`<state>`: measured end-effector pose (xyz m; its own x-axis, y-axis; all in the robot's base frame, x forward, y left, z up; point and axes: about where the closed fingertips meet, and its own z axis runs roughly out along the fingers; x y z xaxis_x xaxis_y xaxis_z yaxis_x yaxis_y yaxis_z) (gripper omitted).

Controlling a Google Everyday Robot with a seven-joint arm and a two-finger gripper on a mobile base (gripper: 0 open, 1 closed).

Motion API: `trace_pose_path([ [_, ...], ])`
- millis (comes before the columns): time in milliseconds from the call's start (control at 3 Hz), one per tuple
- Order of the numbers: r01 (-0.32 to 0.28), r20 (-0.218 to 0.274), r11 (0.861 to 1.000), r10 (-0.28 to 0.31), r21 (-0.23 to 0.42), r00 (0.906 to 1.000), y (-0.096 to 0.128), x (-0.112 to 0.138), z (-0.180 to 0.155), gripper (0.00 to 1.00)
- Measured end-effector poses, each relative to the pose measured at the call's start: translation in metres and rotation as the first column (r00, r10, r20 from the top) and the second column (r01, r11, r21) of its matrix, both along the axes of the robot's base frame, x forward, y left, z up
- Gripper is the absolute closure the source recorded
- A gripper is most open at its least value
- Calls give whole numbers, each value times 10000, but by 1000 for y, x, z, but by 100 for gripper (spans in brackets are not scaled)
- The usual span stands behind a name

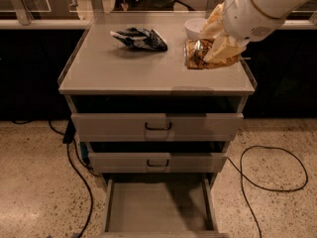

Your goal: Place orange can into bottom drawer

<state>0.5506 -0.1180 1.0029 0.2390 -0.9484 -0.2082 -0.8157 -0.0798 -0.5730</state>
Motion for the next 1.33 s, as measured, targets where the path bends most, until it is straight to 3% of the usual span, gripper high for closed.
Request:
trace_pose_path([
  [333,-289,-350,9989,302,364,9989,13,-24,-6,100],
  [667,-749,-233,9956,763,555,9968,35,-39,-22,100],
  [1333,-768,-212,9954,781,566,9967,37,-39,-24,60],
])
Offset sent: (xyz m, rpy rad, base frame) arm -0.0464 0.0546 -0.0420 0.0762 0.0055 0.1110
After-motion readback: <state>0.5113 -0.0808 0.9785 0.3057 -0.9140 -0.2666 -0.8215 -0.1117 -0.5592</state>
